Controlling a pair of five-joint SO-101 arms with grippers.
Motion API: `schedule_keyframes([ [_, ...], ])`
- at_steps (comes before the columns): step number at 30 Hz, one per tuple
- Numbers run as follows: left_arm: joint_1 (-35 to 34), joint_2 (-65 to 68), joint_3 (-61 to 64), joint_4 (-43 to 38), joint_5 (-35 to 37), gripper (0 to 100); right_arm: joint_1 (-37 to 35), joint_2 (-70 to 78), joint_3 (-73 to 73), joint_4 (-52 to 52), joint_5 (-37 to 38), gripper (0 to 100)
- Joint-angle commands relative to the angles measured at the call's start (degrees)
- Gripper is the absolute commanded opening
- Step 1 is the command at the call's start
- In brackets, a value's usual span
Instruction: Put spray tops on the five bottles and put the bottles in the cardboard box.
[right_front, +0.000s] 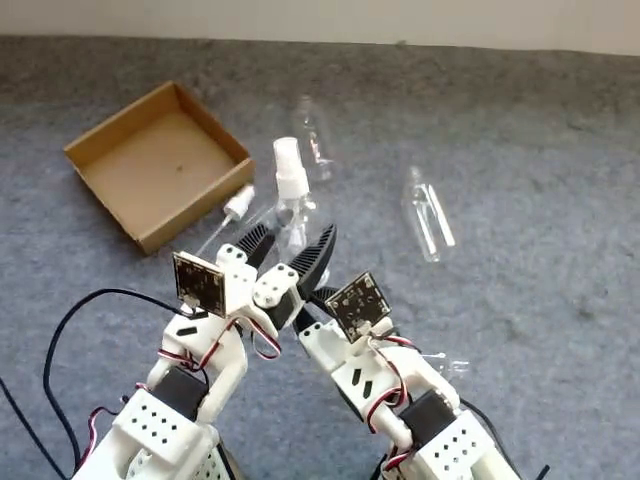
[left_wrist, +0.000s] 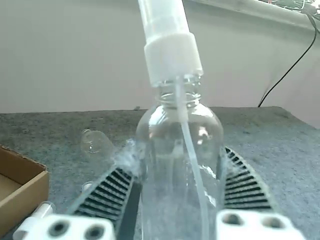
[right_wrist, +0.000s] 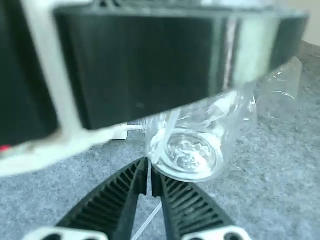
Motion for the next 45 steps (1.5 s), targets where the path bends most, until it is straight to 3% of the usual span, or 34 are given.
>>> schedule_keyframes([
  [1,2.0,0.0,-0.7,-1.5,0.7,3,1.0,-0.9,1.7,-1.8,0.5,0.5],
  [12,2.1,0.0,-0.6,-1.5,0.7,3,8.5,-0.9,1.7,-2.2,0.5,0.5],
  [17,2.1,0.0,-0.6,-1.4,0.7,3,10.8,-0.9,3.0,-9.8,0.5,0.5],
  [45,1.5,0.0,-0.6,-1.5,0.6,3,14.1,-0.9,4.1,-10.4,0.5,0.5],
])
